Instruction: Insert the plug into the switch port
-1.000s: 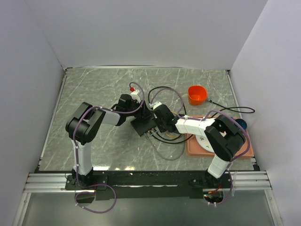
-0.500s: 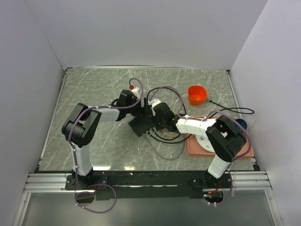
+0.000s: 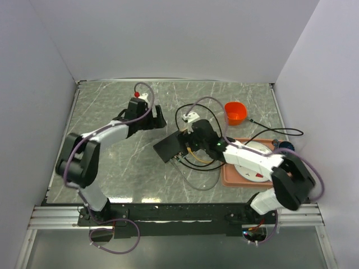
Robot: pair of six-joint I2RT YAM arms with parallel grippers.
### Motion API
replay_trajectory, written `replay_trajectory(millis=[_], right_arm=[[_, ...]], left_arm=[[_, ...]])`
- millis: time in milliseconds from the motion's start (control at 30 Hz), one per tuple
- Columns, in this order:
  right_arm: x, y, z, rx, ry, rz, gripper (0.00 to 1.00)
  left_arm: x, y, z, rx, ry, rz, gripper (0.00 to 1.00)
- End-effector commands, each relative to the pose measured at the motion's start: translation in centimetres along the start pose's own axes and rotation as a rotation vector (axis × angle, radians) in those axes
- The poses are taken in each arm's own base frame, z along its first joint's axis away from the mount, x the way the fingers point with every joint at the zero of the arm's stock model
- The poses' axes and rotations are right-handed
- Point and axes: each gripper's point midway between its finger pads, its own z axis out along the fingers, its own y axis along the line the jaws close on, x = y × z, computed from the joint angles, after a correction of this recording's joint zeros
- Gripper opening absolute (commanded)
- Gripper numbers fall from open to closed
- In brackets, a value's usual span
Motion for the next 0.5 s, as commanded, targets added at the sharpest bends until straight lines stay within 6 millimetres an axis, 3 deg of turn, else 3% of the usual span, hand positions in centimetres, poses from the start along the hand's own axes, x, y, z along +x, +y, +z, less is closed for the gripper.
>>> replay_trajectory(millis=[0,67,133,167,200,267,467], right_arm=[[-4.2,-0.3,-4.1,-0.004,-0.193,0.024,0.99],[-5.8,-0.4,-6.2,-0.007,-0.280,0.030,0.99],[-6.5,-0.8,-8.0,-0.002,-0.324,0.038,0.99],[-6.6,-0.9,-8.6,0.000,-0.337,0.038,0.99],[-7.3,-1.1,-9.8,0.004,-0.378,0.047,0.99],[-6.9,-1.5,-10.8,0.015,-0.401,0.053,0.99],[-5.1,-2.9,-14.1,0.050,-0.447,0.073,0.99]], left_arm=[[-4.7,-2.7,-5.6,0.039,-0.166,0.057,0.99],[-6.0,-3.7,-8.2,0.070,-0.232,0.071,0.99],[-5.6,-4.0,-9.5,0.097,-0.252,0.076,0.97],[-6.4,-4.7,-11.5,0.118,-0.303,0.083,0.97],[-5.6,-4.3,-11.9,0.116,-0.300,0.076,0.97],[-6.3,-4.5,-14.6,0.111,-0.361,0.049,0.97],[-5.4,-3.5,-19.2,0.088,-0.459,-0.004,0.97]])
